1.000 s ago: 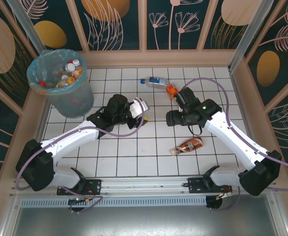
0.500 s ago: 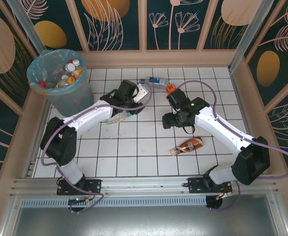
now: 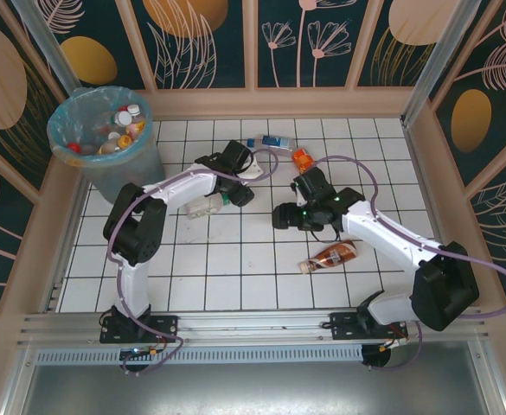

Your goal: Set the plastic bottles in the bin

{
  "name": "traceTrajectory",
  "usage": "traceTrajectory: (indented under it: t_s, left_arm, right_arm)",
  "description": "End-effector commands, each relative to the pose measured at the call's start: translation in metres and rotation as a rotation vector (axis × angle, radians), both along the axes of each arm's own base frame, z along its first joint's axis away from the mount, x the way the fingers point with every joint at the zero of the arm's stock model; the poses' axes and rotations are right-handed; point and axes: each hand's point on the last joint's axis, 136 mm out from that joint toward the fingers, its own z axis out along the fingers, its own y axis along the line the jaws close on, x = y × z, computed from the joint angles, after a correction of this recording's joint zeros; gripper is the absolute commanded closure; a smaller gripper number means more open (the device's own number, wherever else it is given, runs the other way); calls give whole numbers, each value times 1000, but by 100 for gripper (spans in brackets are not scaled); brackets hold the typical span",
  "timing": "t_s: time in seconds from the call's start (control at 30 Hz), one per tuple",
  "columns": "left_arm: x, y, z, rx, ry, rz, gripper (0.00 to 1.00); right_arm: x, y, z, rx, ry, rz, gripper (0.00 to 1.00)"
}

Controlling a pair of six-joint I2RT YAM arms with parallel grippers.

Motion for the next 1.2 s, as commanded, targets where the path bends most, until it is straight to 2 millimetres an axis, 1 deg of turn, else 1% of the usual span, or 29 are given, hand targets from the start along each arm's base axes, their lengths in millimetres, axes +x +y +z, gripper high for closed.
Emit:
traceTrajectory:
  t_s: [0.0,0.1,0.23,0.37,0.47,0.5,0.57,0.63,0.67,0.73,0.77,0.9,0.97,1.07,1.13,1.17]
  left_arm:
    - [1,6,-10,48,36,-19,40]
    - [2,13,-20,87,49,-12,41]
    - [1,21,-27,123,63,-7,42]
    - [4,29,-32,153,52,4,48]
    - [0,34,-39,184,65,-11,50]
    - [1,35,-40,191,64,-9,52]
    - [2,36,-40,190,64,-4,55]
    - [1,34,-42,182,70,-7,55]
    - [0,34,-42,184,76,-10,53]
    - [-2,37,-45,193,90,-10,46]
    - [-4,38,-47,199,101,-13,44]
    - [-7,42,-54,204,128,-3,43]
    - [-8,45,-58,203,143,3,47]
    - [-8,50,-60,195,153,26,57]
    - [-7,50,-56,189,143,26,63]
    - [-4,49,-50,179,123,30,67]
  right_arm:
    - [10,9,4,50,-28,-17,23]
    - [11,6,3,34,-36,-19,23]
    - [10,2,-1,18,-33,-27,22]
    - [9,4,-1,30,-29,-24,22]
    - [9,5,-1,28,-30,-21,22]
    - [10,5,-1,24,-31,-21,22]
    - [10,6,-1,21,-32,-20,22]
    - [10,6,0,20,-32,-19,22]
    - [10,7,-1,19,-31,-18,22]
    - [10,8,1,21,-33,-17,22]
    - [10,8,1,20,-33,-17,22]
    - [10,10,3,24,-37,-15,22]
    - [11,11,4,28,-40,-14,22]
    - [11,12,5,29,-41,-13,22]
    - [10,14,6,27,-43,-11,22]
    - [10,15,7,28,-44,-10,22]
